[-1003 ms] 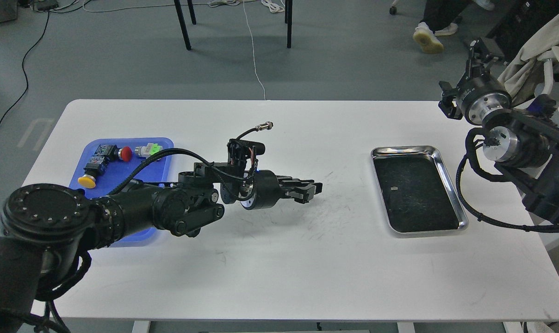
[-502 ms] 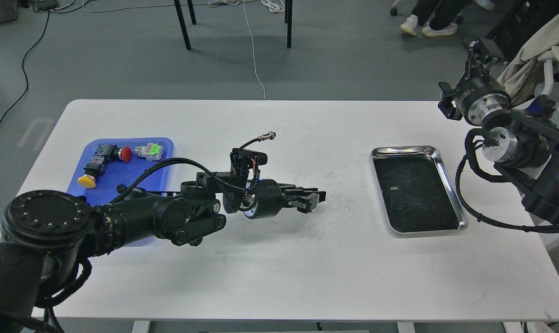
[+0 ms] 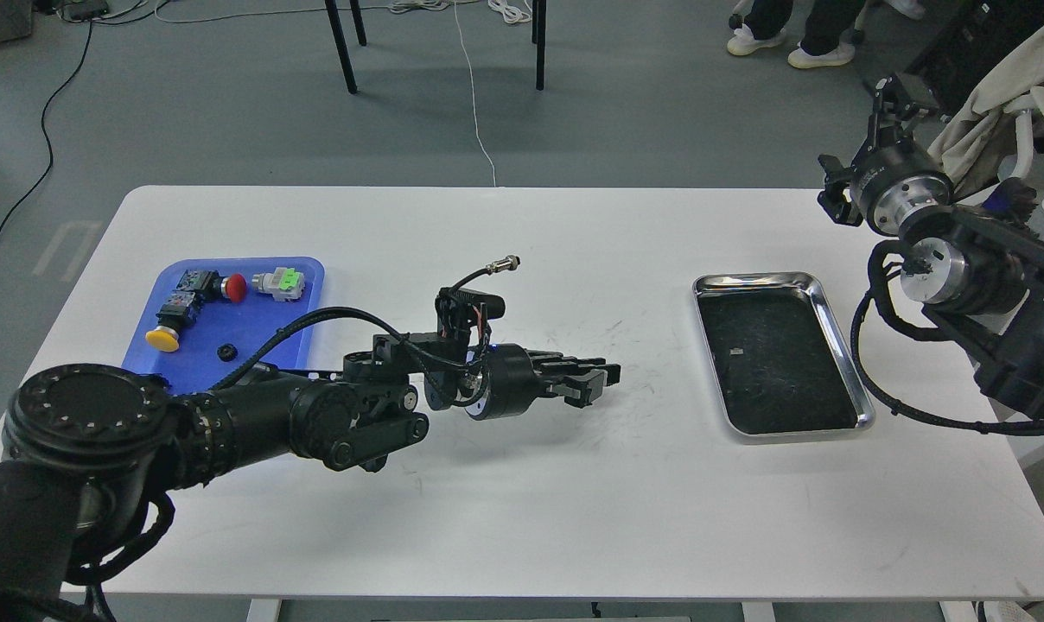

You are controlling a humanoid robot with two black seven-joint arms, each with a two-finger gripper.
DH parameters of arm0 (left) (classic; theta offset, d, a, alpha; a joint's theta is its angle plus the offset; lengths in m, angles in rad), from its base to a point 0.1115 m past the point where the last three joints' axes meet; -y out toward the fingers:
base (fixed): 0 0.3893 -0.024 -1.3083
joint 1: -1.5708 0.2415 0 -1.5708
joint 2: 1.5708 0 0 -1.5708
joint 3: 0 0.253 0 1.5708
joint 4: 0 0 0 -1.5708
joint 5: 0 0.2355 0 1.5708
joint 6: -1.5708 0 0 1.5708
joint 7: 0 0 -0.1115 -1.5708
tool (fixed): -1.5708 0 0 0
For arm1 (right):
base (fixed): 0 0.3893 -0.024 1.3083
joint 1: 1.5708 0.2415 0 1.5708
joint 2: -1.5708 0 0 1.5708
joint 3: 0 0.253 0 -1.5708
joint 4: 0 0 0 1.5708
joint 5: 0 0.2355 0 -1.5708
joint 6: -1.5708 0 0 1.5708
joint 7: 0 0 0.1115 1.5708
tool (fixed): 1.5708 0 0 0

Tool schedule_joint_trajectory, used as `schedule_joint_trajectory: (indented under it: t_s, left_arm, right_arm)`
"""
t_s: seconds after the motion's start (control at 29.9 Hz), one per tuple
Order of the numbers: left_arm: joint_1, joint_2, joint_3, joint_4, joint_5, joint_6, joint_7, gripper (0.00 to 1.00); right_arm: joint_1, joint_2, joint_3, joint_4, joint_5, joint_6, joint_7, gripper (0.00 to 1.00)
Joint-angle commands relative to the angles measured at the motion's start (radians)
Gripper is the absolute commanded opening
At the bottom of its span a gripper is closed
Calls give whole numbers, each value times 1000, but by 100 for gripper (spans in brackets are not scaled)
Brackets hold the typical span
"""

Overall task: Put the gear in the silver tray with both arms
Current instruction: 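Extend the left arm and release the gear onto the table center, then retract the left arm back above the blue tray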

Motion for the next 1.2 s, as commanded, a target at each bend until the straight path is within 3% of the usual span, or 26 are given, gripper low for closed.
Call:
schedule_joint_trajectory:
  t_s: [0.0, 0.57, 1.17]
  left_arm:
    - [5, 0, -3, -2, -5, 0, 0, 15]
    - [10, 0, -20, -2, -12, 0, 0, 26]
    - [11, 0, -49, 0, -41, 14, 0, 46]
  right_arm:
    - [1, 1, 0, -3, -1, -3, 0, 99]
    - [1, 3, -2, -12, -1, -3, -2, 99]
    - [-1, 1, -2, -12, -1, -3, -2, 99]
